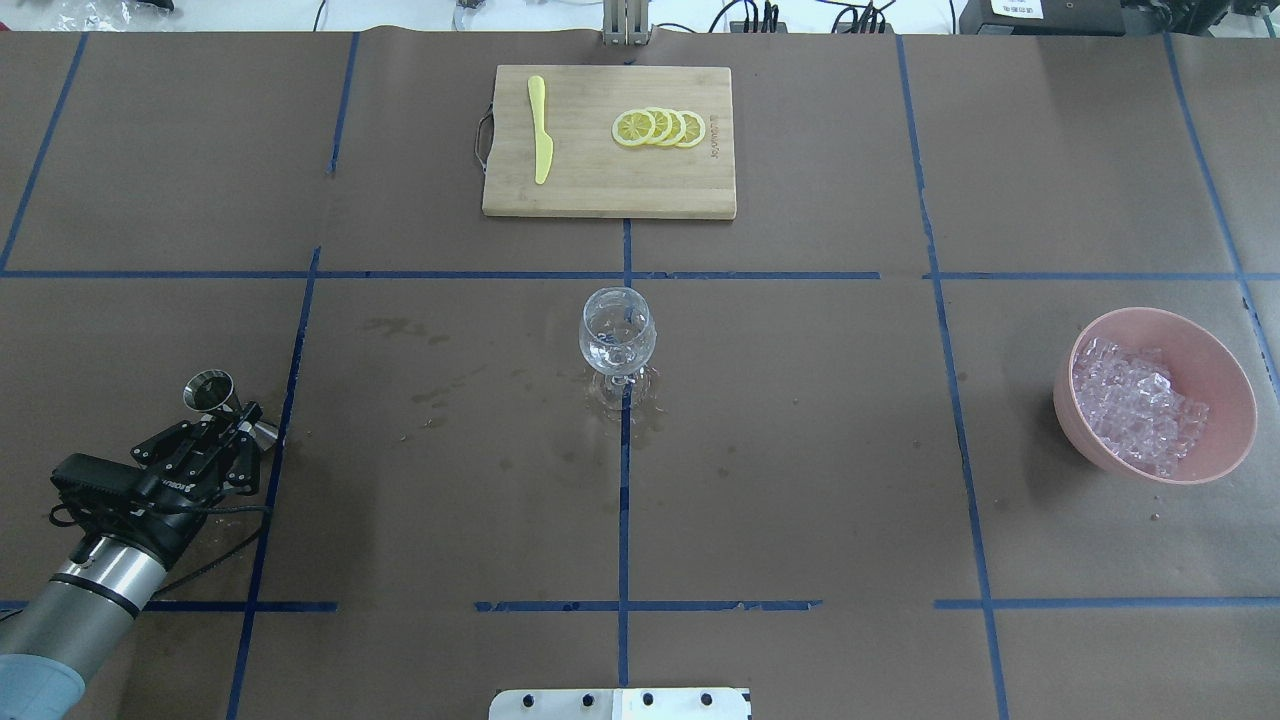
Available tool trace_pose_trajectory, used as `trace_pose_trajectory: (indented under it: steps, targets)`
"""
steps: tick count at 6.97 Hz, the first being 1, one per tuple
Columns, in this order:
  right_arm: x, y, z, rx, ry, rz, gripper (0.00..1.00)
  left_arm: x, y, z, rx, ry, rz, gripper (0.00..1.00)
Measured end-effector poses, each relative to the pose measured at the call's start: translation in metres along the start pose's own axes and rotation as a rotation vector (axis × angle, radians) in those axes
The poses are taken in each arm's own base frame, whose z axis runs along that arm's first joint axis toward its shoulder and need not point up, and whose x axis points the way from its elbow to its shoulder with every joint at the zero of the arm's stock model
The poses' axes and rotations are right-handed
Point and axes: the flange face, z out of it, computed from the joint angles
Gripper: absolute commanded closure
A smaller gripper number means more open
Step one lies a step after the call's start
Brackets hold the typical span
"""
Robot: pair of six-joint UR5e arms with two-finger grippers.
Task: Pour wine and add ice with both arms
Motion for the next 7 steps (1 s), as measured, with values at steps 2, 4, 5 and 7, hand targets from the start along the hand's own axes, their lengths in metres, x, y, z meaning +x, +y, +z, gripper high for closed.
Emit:
trace_pose_trajectory:
  steps: [2,4,5,7]
  targets:
    - [0.0,0.0,0.0,0.0,0.0,0.0,0.0,0.002,-0.005,0.001,0.006,0.001,0.064,1.0]
    - [0.0,0.0,0.0,0.0,0.0,0.0,0.0,0.032,-0.03,0.004,0.041,0.029,0.172,1.0]
    - [0.0,0.0,0.0,0.0,0.0,0.0,0.0,0.056,-0.045,0.01,0.069,0.046,0.17,1.0]
    - [0.0,0.0,0.0,0.0,0.001,0.0,0.0,0.1,-0.075,0.029,0.127,0.062,0.189,1.0]
